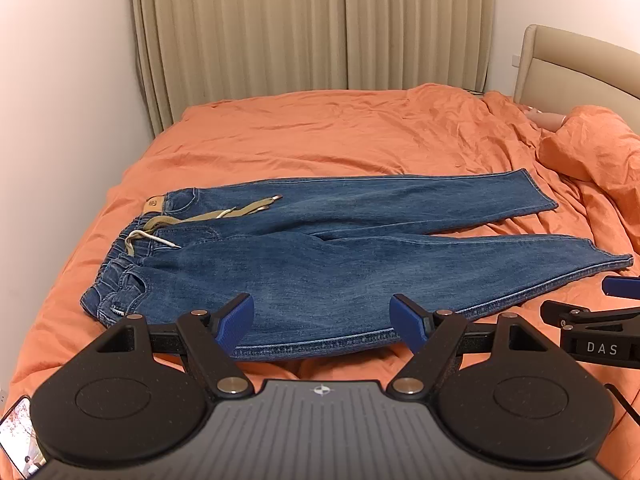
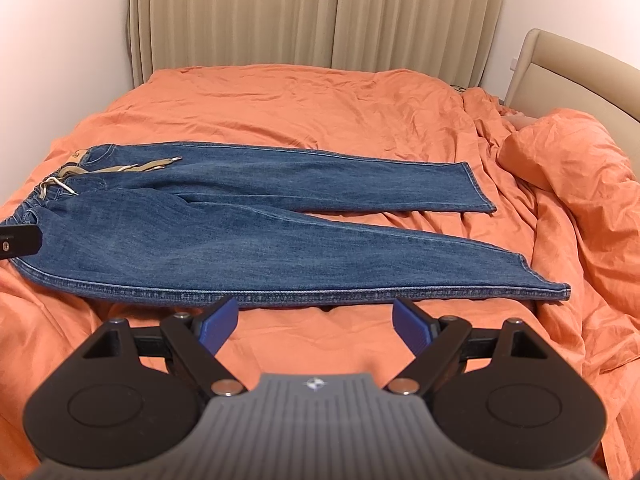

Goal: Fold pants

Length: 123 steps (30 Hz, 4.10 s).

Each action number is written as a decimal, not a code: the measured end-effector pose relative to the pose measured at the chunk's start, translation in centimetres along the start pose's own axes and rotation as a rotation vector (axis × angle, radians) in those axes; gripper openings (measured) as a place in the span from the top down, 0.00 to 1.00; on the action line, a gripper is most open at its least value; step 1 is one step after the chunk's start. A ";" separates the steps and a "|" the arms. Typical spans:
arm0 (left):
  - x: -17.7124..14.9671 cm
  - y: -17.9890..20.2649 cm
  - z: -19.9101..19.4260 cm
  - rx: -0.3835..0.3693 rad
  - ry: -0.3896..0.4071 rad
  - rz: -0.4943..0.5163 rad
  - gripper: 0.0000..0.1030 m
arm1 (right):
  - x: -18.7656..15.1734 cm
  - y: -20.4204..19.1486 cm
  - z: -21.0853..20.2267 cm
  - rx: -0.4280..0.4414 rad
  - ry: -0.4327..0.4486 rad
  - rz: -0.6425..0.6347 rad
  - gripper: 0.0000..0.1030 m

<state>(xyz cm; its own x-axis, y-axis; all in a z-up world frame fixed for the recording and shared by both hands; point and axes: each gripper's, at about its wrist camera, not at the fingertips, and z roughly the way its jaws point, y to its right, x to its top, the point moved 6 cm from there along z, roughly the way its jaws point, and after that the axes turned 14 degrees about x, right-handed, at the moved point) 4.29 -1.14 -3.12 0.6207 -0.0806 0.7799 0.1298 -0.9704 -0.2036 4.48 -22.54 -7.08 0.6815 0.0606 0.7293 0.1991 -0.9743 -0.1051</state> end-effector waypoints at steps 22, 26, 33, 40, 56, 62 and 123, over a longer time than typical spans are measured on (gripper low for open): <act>1.7 -4.8 0.3 0.052 0.037 0.164 0.21 | 1.6 3.3 -0.9 0.064 0.082 -0.034 0.22; 2.7 -7.3 1.7 0.077 0.019 0.303 0.26 | 2.2 5.5 -0.7 0.020 0.096 -0.174 0.22; 3.0 -10.0 5.4 0.121 -0.046 0.537 0.36 | 3.3 12.3 1.4 0.082 0.014 -0.075 0.22; -0.2 -11.0 11.4 0.082 -0.120 0.796 0.41 | 3.4 17.1 4.7 0.083 -0.061 -0.059 0.40; -8.5 -11.0 18.3 0.018 -0.107 1.140 0.33 | 2.1 21.7 6.7 -0.015 -0.257 -0.256 0.71; -9.1 -10.5 19.1 0.053 -0.103 1.163 0.57 | 2.0 21.2 6.5 -0.047 -0.258 -0.341 0.62; 4.3 -11.9 17.8 0.177 -0.134 0.509 0.91 | -0.8 24.2 9.7 -0.033 -0.418 -0.938 1.00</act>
<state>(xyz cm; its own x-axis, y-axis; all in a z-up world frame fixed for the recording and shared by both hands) 19.18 14.07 -7.83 0.7306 -0.4883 0.4772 -0.0911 -0.7624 -0.6406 15.59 -44.11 -16.80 0.4536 0.8651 0.2143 0.7627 -0.5012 0.4087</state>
